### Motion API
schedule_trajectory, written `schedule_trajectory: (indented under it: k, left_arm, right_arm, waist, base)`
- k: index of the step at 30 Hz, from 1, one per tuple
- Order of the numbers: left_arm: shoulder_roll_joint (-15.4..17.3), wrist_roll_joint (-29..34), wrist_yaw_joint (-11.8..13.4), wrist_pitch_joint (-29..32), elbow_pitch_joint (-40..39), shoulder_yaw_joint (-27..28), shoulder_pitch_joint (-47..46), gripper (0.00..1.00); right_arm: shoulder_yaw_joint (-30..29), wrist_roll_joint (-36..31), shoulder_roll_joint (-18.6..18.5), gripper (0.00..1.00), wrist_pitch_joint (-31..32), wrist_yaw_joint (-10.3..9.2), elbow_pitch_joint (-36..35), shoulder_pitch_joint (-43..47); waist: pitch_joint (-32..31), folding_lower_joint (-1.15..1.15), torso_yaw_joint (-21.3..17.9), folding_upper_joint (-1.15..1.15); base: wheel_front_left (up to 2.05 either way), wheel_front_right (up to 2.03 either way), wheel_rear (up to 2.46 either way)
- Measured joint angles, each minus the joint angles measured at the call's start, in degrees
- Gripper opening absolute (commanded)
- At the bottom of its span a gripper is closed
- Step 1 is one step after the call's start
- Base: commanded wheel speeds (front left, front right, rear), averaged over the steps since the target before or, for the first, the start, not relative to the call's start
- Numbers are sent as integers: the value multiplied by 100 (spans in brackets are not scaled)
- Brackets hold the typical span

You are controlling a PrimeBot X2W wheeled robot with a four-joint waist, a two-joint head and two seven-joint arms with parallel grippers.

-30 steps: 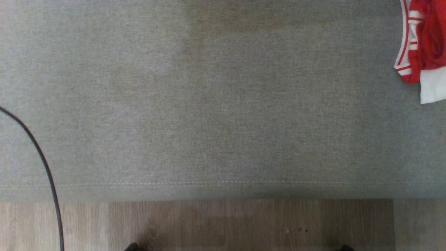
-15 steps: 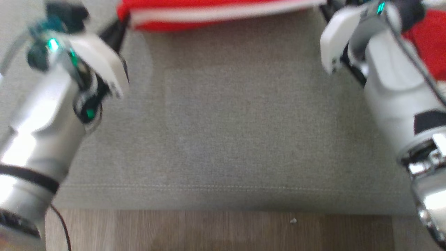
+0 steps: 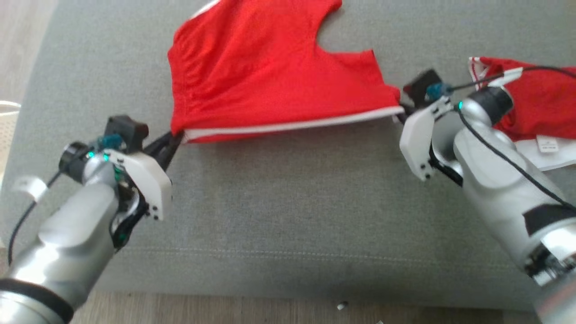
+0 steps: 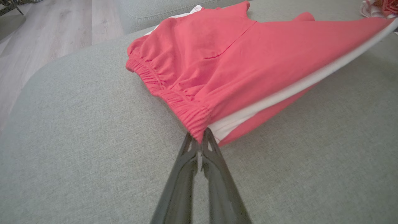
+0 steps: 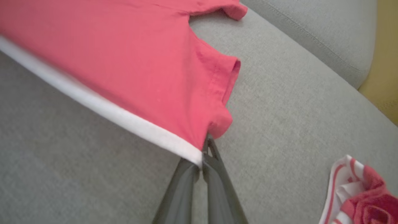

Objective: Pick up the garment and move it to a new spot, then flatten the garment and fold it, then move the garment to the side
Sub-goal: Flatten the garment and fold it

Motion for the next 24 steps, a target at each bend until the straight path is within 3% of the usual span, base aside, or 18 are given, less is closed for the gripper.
schedule_trajectory:
  k: [5,11,16,19,24]
  left_arm:
    - [45,24,124,-99,-198,-52,268,0]
    - [187,-30,226,-102,-560,-135,727,0]
    - [331,-14,339,-71,-984,-248,1001,0]
    - [417,-14,426,-5,-1230,-305,1125,0]
    - [535,-14,482,119,-1538,-387,1382,0]
  right_arm:
    - [719,1055,-486,0,625,0,-789,364]
    - [1807,2237,-1481,0,1424,0,-2251,567]
    - [2074,2662,-2157,0,1890,0,-3070,566]
    - [2127,3015,-2407,0,2209,0,-3428,584]
    - [2167,3048,-2758,0,2540,0,-3925,606]
  waist:
    - [-148,0,-22,0]
    - [-300,0,-64,0]
    - [-382,0,-62,0]
    - [-435,0,-48,0]
    - [-515,0,-35,0]
  base:
    - [0,0,0]
    - [0,0,0]
    - [0,0,0]
    - [0,0,0]
    - [0,0,0]
